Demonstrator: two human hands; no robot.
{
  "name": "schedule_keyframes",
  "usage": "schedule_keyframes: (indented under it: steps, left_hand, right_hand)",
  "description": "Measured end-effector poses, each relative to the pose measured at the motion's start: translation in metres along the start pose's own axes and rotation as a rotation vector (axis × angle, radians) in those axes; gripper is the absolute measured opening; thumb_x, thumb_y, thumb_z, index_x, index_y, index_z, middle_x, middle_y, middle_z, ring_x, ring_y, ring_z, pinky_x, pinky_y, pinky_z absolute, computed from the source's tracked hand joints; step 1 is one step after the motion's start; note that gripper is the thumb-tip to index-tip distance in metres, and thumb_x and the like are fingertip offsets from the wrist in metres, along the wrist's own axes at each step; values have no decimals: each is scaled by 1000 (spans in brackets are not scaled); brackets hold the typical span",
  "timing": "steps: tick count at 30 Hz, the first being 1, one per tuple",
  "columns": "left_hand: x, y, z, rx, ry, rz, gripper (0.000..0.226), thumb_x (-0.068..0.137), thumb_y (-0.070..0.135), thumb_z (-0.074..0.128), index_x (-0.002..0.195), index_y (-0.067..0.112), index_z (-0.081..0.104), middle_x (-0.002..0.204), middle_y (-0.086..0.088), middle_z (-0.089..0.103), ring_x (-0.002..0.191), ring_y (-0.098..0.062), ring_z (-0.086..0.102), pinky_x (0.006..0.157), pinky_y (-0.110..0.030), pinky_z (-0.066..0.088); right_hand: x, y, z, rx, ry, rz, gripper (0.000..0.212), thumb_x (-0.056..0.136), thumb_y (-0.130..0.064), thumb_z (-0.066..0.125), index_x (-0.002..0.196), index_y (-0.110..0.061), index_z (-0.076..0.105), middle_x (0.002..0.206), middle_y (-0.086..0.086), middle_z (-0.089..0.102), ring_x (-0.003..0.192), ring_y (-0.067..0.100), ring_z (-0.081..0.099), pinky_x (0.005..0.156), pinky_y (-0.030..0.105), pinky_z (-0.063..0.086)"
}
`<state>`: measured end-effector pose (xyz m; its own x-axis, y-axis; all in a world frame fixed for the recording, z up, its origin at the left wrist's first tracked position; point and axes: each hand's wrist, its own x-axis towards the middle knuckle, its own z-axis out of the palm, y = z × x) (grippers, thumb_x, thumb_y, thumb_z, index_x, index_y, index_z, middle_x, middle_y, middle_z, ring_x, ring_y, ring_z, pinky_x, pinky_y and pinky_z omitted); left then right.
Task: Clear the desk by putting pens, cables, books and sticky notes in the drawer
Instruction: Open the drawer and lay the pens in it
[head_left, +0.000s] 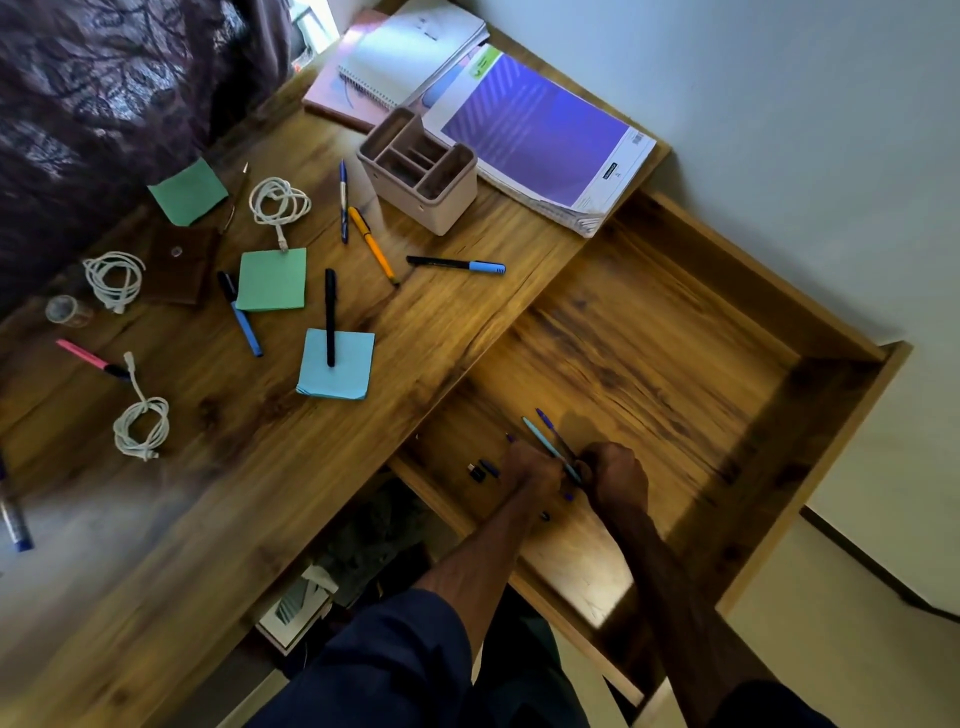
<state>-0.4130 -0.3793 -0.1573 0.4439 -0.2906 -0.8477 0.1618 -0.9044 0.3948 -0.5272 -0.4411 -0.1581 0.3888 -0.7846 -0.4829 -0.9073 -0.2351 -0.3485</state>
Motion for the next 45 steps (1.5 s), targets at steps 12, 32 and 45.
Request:
schedule_keyframes:
  steps: [12, 32, 45]
  left_hand:
    - [4, -3, 2, -58, 128, -108, 39, 74, 36, 87, 100, 9, 75, 92, -6, 77, 80, -19, 75, 71, -35, 64]
    - [2, -25, -31, -20, 95, -76, 34, 72, 36, 86, 98, 17, 73, 86, 0, 73, 77, -15, 71, 64, -30, 61]
    - [2, -25, -38, -49, 81, -39, 17, 85, 25, 78, 96, 14, 72, 89, -2, 73, 80, -12, 71, 66, -25, 60]
  right_hand:
    - [-3, -2, 2, -22, 24, -6, 12, 87, -30, 66, 82, -20, 67, 86, 4, 64, 80, 27, 63, 62, 35, 49]
    - [-9, -17, 21, -79, -60, 26, 12, 90, -30, 66, 96, -23, 74, 89, -1, 69, 80, 18, 64, 71, 38, 58]
    - [-15, -19, 18, -62, -74, 15, 14, 91, -27, 68, 102, -22, 74, 93, -2, 68, 81, 15, 62, 71, 37, 57]
